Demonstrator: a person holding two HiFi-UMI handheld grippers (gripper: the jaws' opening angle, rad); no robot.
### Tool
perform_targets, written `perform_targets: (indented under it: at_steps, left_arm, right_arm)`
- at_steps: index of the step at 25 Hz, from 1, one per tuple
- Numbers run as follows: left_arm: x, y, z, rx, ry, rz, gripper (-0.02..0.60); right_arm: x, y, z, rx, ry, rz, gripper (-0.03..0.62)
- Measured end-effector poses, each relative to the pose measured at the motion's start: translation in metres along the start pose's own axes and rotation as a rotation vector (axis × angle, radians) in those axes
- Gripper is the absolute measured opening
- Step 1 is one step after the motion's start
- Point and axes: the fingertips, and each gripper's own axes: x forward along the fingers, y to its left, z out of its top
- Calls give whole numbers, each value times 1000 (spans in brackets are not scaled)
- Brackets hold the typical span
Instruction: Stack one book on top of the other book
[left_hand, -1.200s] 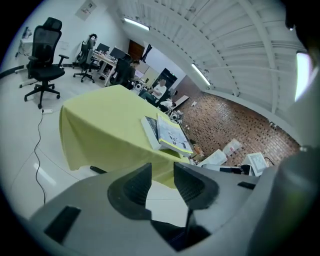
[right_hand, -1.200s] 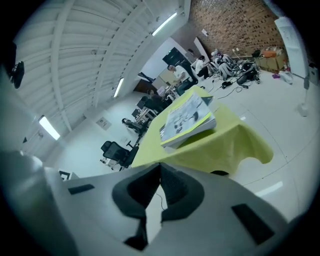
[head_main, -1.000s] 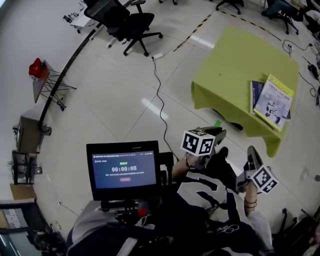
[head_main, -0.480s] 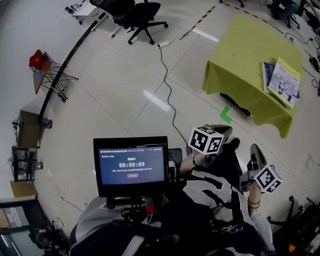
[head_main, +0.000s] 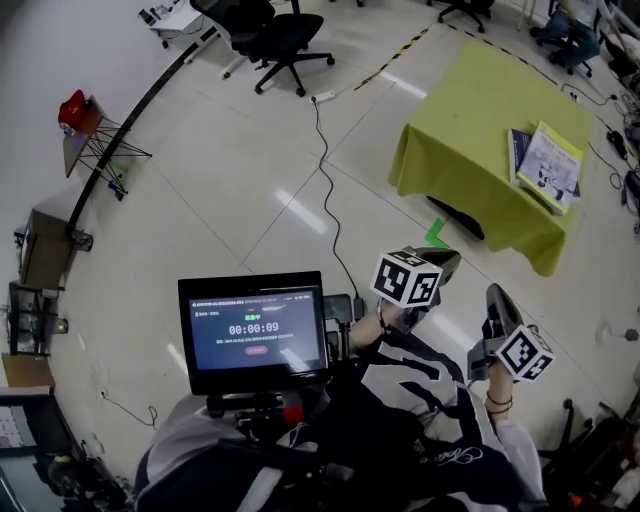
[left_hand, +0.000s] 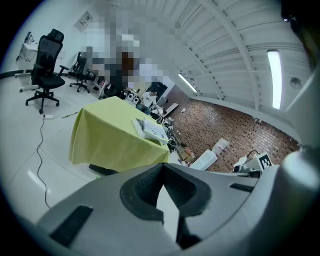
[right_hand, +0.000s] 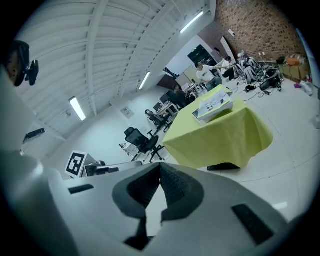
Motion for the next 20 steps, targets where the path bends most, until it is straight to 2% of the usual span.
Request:
perform_targets:
  at_steps: [2, 6, 8, 14, 20]
  left_arm:
    - [0, -24, -4, -8, -15, -9, 5]
    - [18, -71, -21, -21, -16, -33, 5]
    - [31, -91, -34, -19, 0, -39, 5]
    - [52, -143, -81, 4, 55, -50, 5]
    - [49, -166, -109, -10, 44, -27, 5]
  right_arm:
    - [-24, 2, 1, -35, 3, -8, -3]
    - [-74, -21, 5, -216, 29, -123, -4]
    - [-97, -35, 6, -259, 28, -160, -4]
    - [-151, -71, 1, -119, -43, -136, -5]
    - [-171, -80, -11, -122, -21, -83, -5]
